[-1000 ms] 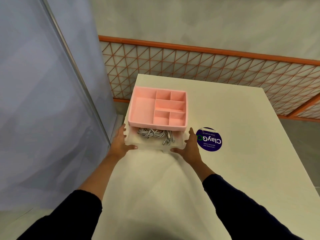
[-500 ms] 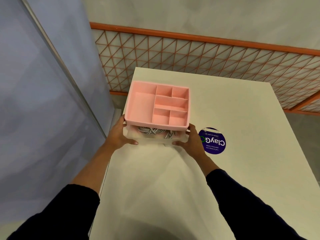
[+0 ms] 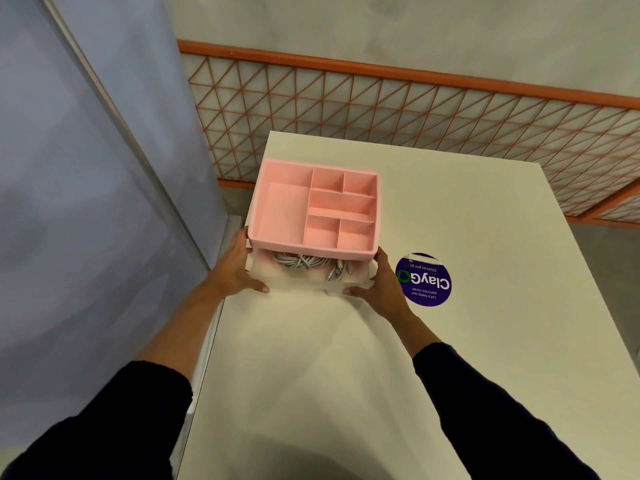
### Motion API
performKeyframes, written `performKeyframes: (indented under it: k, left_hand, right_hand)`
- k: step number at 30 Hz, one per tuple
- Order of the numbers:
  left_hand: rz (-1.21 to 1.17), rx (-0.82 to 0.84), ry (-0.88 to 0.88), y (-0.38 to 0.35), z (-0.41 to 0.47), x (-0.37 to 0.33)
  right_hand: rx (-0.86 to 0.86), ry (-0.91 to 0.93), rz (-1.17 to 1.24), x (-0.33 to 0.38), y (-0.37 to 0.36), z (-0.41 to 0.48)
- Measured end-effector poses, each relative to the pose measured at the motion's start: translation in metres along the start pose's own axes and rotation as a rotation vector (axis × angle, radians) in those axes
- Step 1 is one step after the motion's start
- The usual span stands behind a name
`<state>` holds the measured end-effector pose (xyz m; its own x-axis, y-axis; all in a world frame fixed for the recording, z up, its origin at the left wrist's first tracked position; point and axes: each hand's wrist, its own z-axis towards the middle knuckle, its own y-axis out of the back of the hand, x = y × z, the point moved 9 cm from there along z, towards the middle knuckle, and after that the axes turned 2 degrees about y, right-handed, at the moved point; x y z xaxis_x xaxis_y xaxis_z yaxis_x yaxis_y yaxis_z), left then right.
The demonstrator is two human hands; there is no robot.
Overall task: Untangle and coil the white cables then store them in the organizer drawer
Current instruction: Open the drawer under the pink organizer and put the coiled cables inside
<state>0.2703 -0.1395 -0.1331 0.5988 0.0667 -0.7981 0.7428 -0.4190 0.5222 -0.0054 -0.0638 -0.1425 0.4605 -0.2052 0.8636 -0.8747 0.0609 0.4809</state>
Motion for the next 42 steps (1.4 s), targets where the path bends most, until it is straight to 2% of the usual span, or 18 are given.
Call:
performKeyframes:
  k: [9, 15, 21, 24, 27, 31, 33, 38, 42]
  left_hand:
    - [0.040, -0.070, -0.042, 0.002, -0.005, -0.003]
    - [0.009, -0.033, -0.056, 0.002, -0.003, -0.001]
    - [0.009, 0.036, -0.078, 0.000, 0.000, 0.000]
    - [-0.007, 0.009, -0.093, 0.000, -0.004, 0.003]
    - [0.009, -0.056, -0.108, 0.001, -0.005, 0.006]
    - [0.052, -0.101, -0.152, 0.000, -0.009, 0.000]
    - [0.017, -0.088, -0.167, -0.001, -0.010, -0.003]
    - [-0.019, -0.046, -0.084, -0.001, -0.007, -0.002]
    - [0.047, -0.039, -0.021, 0.001, -0.006, 0.002]
  right_hand:
    - [-0.048, -0.003, -0.052, 0.003, 0.007, 0.000]
    - [-0.033, -0.002, -0.062, 0.006, 0.004, 0.001]
    - [-0.242, 0.096, -0.183, 0.023, 0.015, -0.022]
    - [-0.319, 0.195, -0.423, 0.031, 0.010, -0.032]
    - [-0.238, 0.340, -0.584, 0.052, -0.016, -0.037]
    - [0.109, 0.540, -0.605, 0.080, -0.071, -0.035]
    - [0.180, 0.565, -0.656, 0.085, -0.086, -0.031]
    - [0.148, 0.576, -0.755, 0.093, -0.097, -0.022]
    - [0.047, 0.597, -0.808, 0.097, -0.095, -0.021]
